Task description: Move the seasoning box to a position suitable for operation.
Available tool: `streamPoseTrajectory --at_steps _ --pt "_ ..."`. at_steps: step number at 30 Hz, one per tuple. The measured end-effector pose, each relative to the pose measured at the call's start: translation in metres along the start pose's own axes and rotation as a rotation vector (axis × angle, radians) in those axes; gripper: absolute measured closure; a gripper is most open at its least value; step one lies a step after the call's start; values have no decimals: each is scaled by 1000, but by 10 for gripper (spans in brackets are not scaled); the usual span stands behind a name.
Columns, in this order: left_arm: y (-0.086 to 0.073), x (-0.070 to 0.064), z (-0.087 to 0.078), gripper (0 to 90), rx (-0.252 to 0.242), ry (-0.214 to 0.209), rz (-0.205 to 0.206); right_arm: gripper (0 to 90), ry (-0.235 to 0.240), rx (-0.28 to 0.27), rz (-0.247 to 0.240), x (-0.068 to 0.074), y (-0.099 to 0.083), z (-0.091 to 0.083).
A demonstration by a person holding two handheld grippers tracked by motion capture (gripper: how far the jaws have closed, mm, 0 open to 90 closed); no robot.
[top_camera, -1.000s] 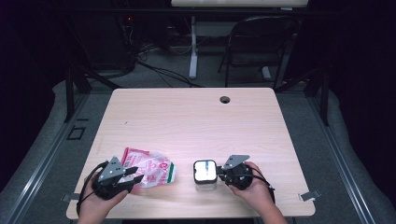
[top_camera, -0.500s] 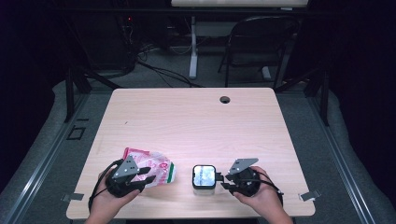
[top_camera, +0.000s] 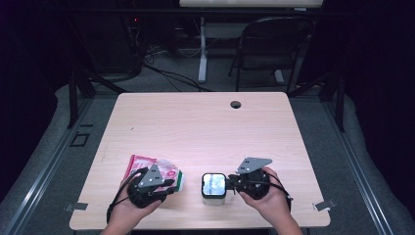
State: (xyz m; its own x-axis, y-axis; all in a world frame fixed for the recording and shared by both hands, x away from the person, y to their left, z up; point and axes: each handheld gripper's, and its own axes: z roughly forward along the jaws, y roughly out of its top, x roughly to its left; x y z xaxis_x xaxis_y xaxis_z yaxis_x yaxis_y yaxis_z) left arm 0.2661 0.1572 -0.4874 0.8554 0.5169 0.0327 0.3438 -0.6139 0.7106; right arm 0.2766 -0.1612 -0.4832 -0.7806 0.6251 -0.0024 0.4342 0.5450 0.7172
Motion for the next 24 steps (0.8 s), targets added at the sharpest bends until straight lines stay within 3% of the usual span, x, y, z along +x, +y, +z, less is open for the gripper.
streamPoseTrajectory --at_steps 3,8,14,24 --pt "9 -5 6 823 2 -20 16 826 4 3 -6 -2 0 3" --pt "18 -18 28 900 53 -60 63 849 17 16 0 -2 -2 7" --pt "20 -25 46 900 84 -92 69 849 15 -2 7 -1 -4 7" --pt "24 -31 55 900 76 -108 75 842 27 -8 6 3 -5 9"
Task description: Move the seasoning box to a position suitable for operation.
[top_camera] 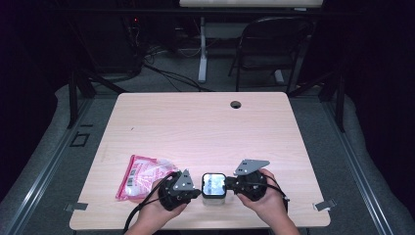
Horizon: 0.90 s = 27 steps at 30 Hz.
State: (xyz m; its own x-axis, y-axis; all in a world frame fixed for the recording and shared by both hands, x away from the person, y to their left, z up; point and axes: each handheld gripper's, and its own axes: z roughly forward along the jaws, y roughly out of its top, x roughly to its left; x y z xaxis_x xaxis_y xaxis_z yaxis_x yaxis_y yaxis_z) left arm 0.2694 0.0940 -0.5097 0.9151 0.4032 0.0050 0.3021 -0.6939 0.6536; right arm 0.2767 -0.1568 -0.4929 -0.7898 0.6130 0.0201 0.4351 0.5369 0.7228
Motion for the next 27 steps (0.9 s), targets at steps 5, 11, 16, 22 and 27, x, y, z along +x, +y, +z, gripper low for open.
streamPoseTrajectory --at_steps 5,11,16,22,27 --pt "0 1 -2 900 -9 -3 -5 836 0 -8 -5 1 0 1" --pt "0 1 -2 900 -17 -7 -8 838 17 -3 4 2 0 1" --pt "0 1 -1 900 -1 4 0 828 -18 -3 -23 6 1 1" --pt "-3 1 3 900 11 -6 -4 825 -52 -10 -3 0 1 -8" --pt "-3 1 3 900 6 -6 -4 834 -32 -1 31 -5 -3 -6"
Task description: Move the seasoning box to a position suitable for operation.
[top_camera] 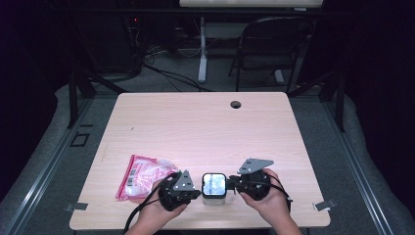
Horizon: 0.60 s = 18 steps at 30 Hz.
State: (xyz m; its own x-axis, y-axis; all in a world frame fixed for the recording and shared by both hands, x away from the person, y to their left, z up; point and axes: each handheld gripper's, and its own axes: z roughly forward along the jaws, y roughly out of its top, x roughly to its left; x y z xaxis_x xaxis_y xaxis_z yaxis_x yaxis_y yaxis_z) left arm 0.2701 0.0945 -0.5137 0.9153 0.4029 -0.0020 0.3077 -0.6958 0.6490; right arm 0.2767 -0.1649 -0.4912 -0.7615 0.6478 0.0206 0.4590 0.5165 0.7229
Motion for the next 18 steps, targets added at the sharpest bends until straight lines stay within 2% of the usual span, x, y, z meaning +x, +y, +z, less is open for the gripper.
streamPoseTrajectory --at_steps 7,18 --pt "0 -1 1 900 -3 -1 2 873 42 -10 44 -4 -3 0" --pt "1 1 -2 900 -17 -1 -2 878 46 -14 51 -4 -4 0"
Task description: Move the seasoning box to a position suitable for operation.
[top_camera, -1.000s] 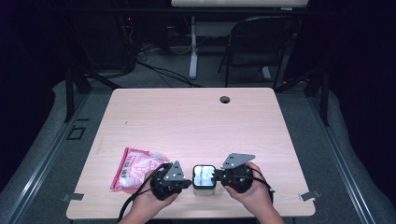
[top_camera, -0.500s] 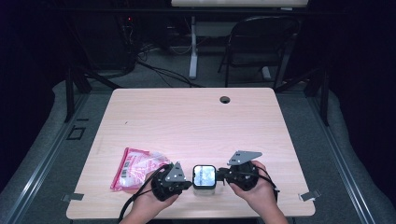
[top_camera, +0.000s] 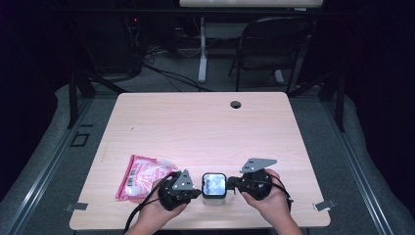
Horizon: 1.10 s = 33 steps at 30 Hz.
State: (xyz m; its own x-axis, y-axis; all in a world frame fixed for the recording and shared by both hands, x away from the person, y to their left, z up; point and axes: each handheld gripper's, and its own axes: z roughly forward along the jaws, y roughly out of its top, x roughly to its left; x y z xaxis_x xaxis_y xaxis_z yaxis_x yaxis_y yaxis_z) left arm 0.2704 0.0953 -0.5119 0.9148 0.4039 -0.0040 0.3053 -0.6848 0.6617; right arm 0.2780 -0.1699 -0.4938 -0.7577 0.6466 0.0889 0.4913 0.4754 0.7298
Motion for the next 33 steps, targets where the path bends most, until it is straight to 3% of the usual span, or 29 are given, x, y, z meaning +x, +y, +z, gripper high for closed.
streamPoseTrajectory --at_steps 16,17,21,23,24,25,33 --pt "2 0 -2 900 -18 -3 -1 859 -6 -11 12 0 -2 0" --pt "3 0 -2 900 -21 -4 -2 808 -12 -10 14 0 -1 0" --pt "4 0 -3 900 -24 -3 -1 759 0 -14 13 2 0 -1" --pt "6 0 -4 900 -33 0 2 640 -3 -16 -36 10 3 -2" --pt "6 0 -4 900 -33 0 2 640 -3 -16 -36 10 3 -2" --pt "8 0 -6 900 -38 1 6 576 -3 -7 -58 15 4 -3" --pt "17 -2 -13 889 -70 6 20 466 -8 2 -99 34 4 -1"
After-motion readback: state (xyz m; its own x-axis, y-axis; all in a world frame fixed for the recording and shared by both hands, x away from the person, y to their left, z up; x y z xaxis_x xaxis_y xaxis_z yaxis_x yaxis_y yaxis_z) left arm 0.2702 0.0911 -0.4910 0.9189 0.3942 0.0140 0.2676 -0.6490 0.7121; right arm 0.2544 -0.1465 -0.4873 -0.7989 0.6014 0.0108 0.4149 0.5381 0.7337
